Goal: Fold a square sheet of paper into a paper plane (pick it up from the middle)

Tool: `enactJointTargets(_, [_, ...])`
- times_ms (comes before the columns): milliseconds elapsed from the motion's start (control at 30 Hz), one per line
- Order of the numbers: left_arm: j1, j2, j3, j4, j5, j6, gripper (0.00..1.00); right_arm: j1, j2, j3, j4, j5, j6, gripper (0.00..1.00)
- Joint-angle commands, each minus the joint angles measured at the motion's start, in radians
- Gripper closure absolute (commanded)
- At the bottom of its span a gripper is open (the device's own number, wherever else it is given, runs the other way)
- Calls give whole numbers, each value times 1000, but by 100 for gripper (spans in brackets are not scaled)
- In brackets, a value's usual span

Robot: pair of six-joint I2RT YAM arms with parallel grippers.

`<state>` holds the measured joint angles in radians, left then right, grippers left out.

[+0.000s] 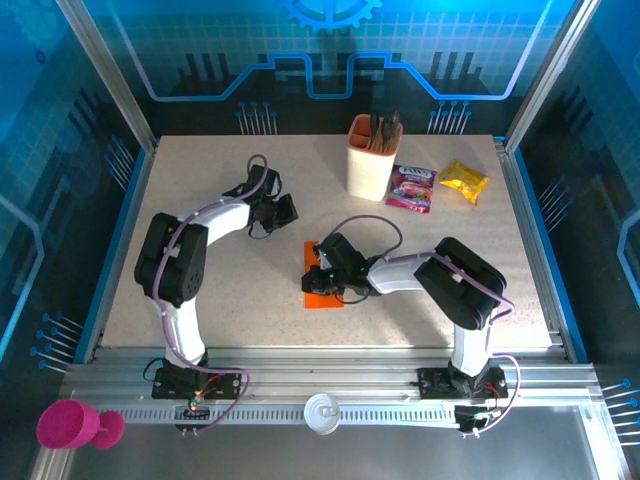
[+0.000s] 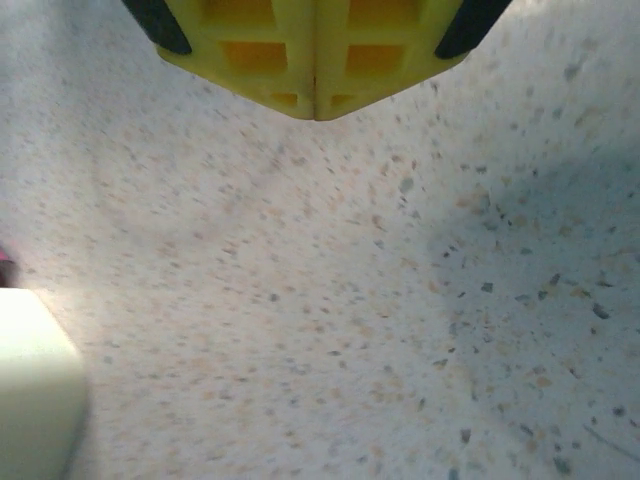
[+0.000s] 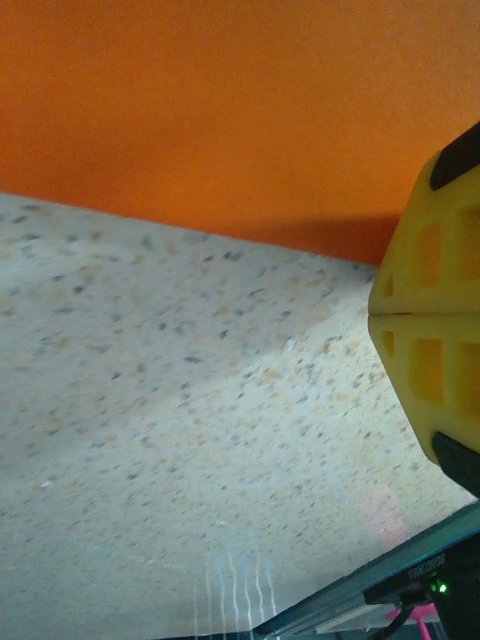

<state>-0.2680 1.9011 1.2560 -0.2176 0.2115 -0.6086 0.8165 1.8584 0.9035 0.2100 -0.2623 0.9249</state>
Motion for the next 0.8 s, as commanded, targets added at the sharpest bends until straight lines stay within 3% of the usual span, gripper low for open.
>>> enactJointTargets(0, [0, -112, 35, -120, -39, 75, 93, -29, -109, 80, -155, 29, -80, 97])
enactJointTargets(233, [0, -221, 48, -221, -52, 138, 80, -67, -258, 164, -454, 195, -192, 48])
enactJointTargets(467, [-22, -342, 14, -251, -45, 164, 44, -78, -335, 240, -737, 436, -288, 2])
enactJointTargets(600, [-68, -393, -14, -247, -68, 184, 33, -87, -384, 235, -828, 567, -267, 1])
enactJointTargets(767, [-142, -409, -54, -245, -104, 203, 28, -120, -487, 132, -792, 573, -204, 1])
